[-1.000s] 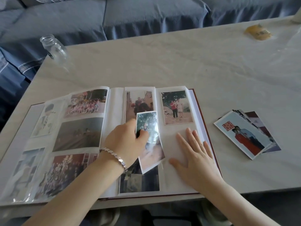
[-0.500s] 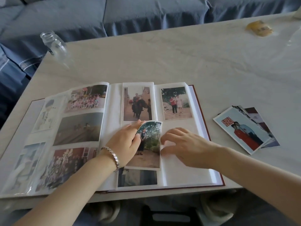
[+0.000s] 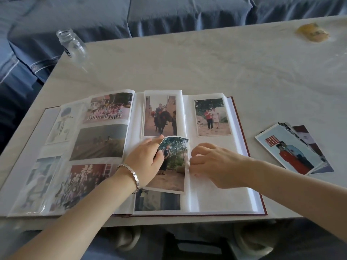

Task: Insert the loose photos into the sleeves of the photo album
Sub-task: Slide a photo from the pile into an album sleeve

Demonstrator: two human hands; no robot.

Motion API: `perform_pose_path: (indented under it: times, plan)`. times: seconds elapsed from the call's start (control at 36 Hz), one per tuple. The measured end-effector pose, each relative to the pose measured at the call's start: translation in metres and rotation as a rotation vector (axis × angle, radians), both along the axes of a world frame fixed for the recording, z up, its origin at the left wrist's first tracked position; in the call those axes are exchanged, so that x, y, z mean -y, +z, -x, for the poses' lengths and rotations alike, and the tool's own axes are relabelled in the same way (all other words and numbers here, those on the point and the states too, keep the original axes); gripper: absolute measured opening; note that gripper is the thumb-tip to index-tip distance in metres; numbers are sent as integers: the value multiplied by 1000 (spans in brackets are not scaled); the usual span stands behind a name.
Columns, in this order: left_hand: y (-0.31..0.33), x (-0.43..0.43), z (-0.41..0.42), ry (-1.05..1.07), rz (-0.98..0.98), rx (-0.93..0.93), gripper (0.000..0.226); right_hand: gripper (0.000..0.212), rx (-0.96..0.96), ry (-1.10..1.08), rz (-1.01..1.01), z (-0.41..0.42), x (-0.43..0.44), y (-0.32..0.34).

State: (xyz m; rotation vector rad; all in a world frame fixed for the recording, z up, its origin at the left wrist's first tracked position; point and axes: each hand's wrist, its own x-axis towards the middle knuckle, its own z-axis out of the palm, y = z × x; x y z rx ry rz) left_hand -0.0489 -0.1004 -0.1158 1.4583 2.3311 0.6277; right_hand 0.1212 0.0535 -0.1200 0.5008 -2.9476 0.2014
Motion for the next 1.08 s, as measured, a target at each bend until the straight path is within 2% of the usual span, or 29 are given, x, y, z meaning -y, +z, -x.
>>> perform_pose_path:
  times: [0.19, 0.36, 0.56, 0.81, 1.08]
  plan:
    - [-3, 2, 2, 7, -6, -13, 44, 50, 16, 2, 39, -3, -6, -2]
    - [-3, 1, 0, 11, -20, -29, 45, 36, 5, 4, 129, -20, -13, -12]
    - [-3, 1, 0, 9, -22, -51, 44, 33, 17, 22, 107, -16, -9, -8]
    - [1, 1, -3, 29, -21, -32, 46, 9, 68, 121, 83, -12, -15, 2]
    - [2, 1, -3, 29, 36, -14, 41, 22, 193, 120, 42, -6, -5, 21]
